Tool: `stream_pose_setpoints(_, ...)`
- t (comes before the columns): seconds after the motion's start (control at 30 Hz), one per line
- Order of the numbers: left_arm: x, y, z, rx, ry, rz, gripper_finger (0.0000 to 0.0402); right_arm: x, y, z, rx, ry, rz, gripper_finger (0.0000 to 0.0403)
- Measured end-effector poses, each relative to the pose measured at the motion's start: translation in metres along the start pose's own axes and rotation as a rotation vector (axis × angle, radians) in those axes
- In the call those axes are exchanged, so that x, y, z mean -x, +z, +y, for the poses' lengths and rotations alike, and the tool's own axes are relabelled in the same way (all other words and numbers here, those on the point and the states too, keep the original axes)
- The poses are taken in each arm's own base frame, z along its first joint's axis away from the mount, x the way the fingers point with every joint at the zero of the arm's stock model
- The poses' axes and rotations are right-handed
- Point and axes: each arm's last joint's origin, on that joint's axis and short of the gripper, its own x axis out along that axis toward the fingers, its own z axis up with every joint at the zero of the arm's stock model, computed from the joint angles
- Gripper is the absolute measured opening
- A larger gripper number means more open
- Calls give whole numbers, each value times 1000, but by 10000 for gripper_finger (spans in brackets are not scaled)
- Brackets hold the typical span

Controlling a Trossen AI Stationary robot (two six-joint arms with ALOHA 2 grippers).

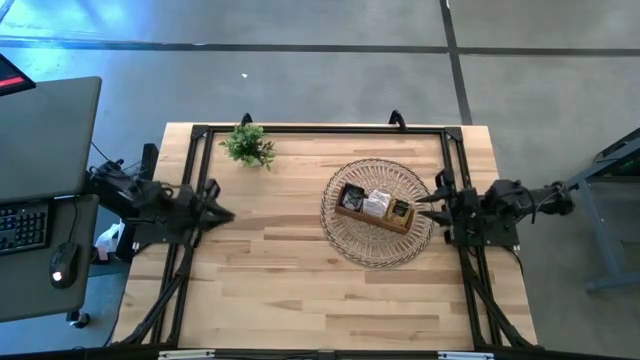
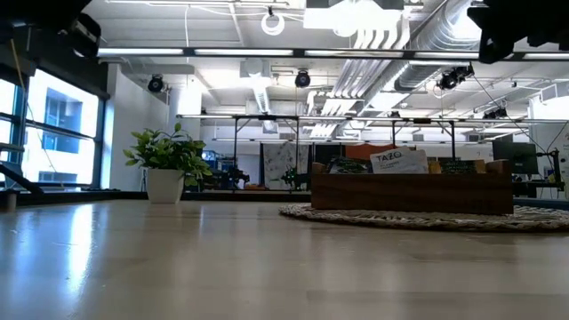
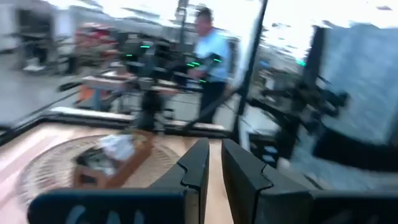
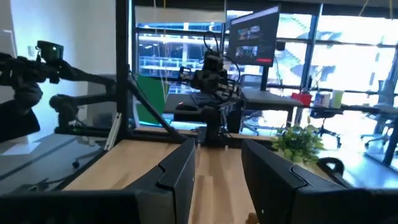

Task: Pick & Place Tea
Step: Return to Home Position

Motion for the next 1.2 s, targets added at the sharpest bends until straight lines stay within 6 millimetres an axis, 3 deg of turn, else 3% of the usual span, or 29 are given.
stream_pose_setpoints(0.23,-6,-26,0,-68,-47,38,43,0,-2,2,2,105,14,129)
stream_pose_setpoints(0.47,-8,-43,2,-95,-42,87,43,0,-2,1,16,59,14,129)
stream_pose_setpoints(0.67,-9,-56,3,-139,-39,121,43,-2,-17,1,-26,33,82,129)
stream_pose_setpoints(0.9,-11,-65,4,-141,-24,80,43,-7,-42,3,42,28,60,129)
stream_pose_setpoints(1.2,-14,-62,16,-112,38,31,43,-8,-48,4,74,24,84,129)
